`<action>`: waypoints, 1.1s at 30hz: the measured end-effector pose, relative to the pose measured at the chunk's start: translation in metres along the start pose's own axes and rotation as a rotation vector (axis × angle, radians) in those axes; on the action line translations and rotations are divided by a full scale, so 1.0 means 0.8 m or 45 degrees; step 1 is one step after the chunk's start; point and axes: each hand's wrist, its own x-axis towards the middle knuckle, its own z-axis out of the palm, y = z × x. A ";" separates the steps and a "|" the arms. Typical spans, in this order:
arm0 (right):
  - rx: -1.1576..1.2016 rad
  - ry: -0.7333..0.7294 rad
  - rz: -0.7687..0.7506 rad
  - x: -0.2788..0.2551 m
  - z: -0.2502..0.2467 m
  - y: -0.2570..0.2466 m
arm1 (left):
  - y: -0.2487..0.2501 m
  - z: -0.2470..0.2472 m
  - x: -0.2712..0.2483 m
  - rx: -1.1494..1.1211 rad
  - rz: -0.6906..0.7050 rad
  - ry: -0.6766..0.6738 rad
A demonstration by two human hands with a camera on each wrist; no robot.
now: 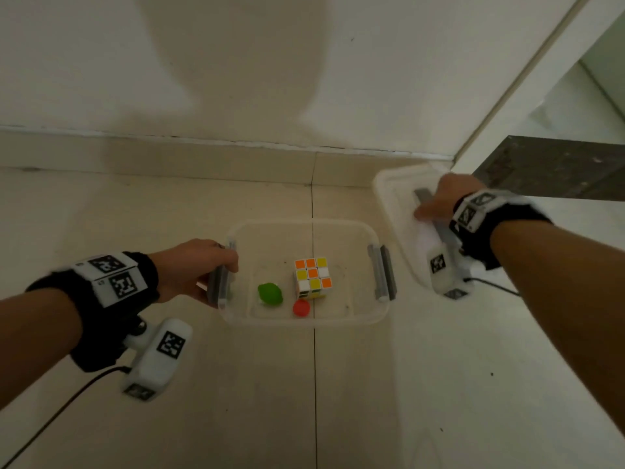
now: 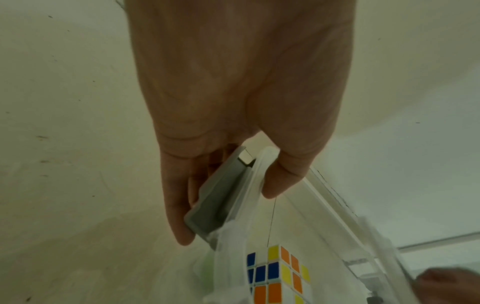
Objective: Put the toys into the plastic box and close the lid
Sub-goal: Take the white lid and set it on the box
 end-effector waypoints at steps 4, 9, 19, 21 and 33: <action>0.096 0.007 -0.167 -0.015 -0.060 -0.061 | 0.001 -0.002 -0.004 0.026 0.026 -0.002; 0.023 -0.080 -0.598 -0.068 -0.064 -0.141 | -0.006 -0.009 -0.013 -0.026 0.048 -0.039; -0.401 -0.222 -1.119 -0.142 0.011 -0.193 | -0.021 -0.026 -0.026 -0.289 0.064 -0.085; -0.450 -0.231 -1.138 -0.147 0.020 -0.193 | -0.021 -0.025 -0.026 -0.290 0.064 -0.073; -0.418 -0.145 -1.210 -0.142 0.032 -0.188 | -0.022 -0.011 -0.018 -0.068 0.057 -0.090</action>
